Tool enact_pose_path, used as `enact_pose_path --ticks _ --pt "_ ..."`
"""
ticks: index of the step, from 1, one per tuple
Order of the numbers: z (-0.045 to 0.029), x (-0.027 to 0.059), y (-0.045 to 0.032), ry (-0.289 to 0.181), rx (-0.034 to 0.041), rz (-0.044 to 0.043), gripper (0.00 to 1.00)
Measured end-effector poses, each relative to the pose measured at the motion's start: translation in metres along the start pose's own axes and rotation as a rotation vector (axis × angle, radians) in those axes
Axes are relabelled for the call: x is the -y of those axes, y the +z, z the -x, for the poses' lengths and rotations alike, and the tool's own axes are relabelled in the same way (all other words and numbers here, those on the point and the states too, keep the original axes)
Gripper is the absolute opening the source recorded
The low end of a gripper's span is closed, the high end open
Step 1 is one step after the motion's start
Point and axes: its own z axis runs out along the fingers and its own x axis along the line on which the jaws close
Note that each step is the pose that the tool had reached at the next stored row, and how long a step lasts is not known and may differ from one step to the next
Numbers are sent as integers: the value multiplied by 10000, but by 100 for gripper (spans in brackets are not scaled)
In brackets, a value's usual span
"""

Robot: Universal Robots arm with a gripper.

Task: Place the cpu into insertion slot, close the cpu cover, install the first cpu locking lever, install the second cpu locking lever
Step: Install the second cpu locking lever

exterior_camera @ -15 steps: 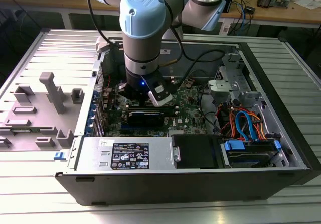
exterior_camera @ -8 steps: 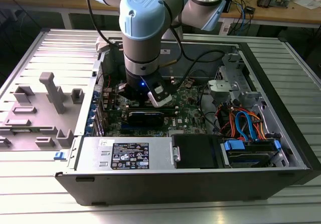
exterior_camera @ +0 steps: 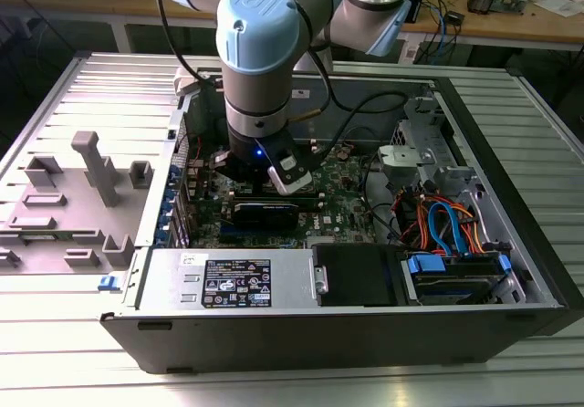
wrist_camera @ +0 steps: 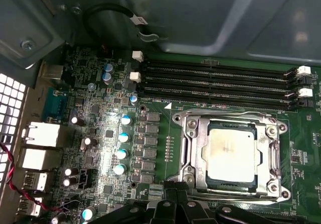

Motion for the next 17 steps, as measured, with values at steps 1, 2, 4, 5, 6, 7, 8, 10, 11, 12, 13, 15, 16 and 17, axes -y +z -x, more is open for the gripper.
enact_pose_path --ticks 1,2,4,5,6,7,8,10,11,12,13,15,16,17 --pt "0 1 3 0 0 -1 11" --pt "0 1 8 0 1 1 11" --pt "0 2 23 -1 -1 -2 11" --pt "-1 3 26 0 -2 -4 11" --pt "0 2 28 0 -2 -12 11" --pt "0 1 30 1 -2 -31 11" --pt "0 2 31 1 -4 -72 11" --pt "0 3 29 0 -6 -81 11" --pt "-1 3 28 0 -7 -82 11" --pt "-3 3 28 -1 -5 -77 11" --pt "-6 2 28 -1 -4 -69 11" --pt "-12 2 28 -1 -4 -57 11" --pt "-14 1 28 -2 -5 -49 11" --pt "-17 1 28 0 -3 -45 11"
